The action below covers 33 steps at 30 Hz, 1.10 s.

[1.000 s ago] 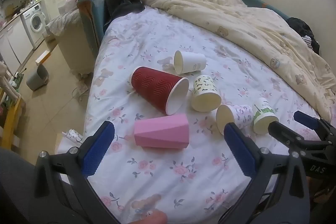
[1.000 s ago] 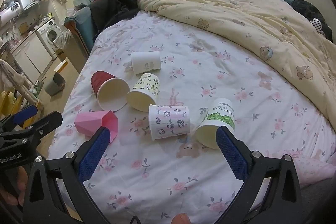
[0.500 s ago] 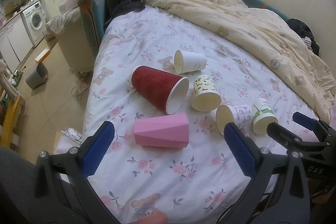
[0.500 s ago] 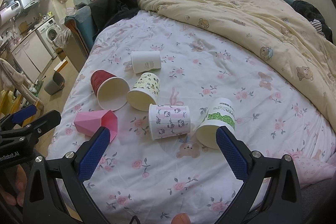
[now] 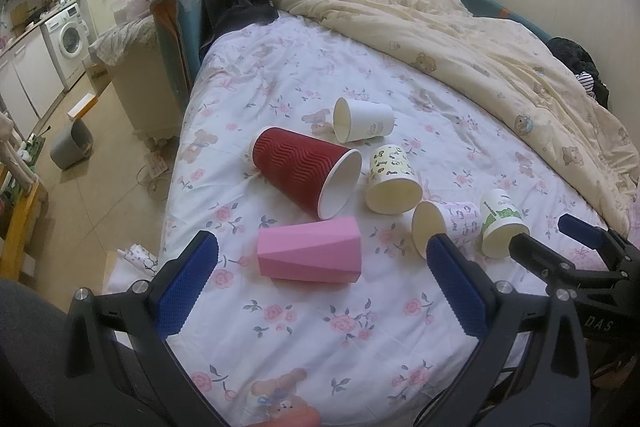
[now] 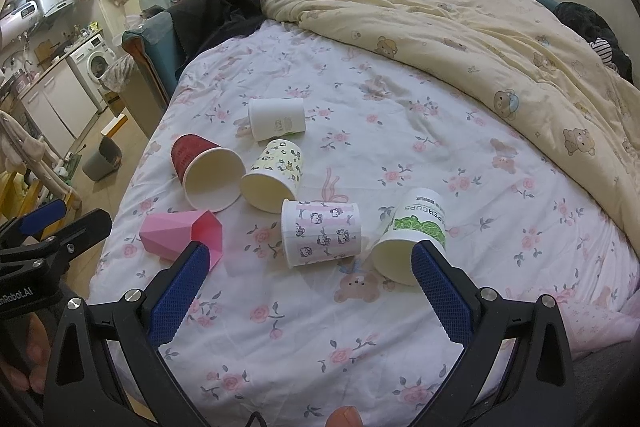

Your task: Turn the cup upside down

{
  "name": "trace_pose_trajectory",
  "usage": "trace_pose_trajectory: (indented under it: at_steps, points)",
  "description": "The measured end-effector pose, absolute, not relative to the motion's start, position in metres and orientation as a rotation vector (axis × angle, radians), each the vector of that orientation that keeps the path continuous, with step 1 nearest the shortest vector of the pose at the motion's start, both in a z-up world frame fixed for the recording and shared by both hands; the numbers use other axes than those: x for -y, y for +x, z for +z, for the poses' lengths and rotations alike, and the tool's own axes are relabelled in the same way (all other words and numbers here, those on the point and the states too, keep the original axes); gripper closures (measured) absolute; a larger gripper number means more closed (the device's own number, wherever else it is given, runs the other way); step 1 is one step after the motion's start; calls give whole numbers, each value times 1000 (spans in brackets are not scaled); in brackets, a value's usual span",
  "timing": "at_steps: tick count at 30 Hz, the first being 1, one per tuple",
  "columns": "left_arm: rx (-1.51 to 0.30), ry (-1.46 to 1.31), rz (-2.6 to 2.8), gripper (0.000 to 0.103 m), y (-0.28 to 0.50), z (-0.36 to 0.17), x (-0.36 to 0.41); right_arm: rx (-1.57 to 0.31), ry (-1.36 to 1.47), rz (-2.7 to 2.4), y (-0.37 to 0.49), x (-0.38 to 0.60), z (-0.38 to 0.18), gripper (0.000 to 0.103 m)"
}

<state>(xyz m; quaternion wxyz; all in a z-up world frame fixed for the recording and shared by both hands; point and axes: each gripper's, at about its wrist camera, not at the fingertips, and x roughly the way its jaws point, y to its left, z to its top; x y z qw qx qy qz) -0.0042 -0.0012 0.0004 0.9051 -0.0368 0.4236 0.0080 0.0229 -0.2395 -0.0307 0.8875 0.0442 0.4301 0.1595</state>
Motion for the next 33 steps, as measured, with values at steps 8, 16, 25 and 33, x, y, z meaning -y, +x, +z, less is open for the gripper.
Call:
trace_pose_trajectory:
  at_steps: [8, 16, 25, 33]
  points:
    - [-875, -76, 16, 0, -5, 1, 1, -892, 90, 330, 23, 241, -31, 0]
    - [-876, -77, 17, 0, -5, 1, 1, -893, 90, 330, 23, 240, -31, 0]
    - [-875, -73, 17, 0, -6, 2, 0, -897, 85, 330, 23, 241, -30, 0]
    - [-880, -77, 26, 0, -6, 1, -3, -898, 85, 329, 23, 240, -29, 0]
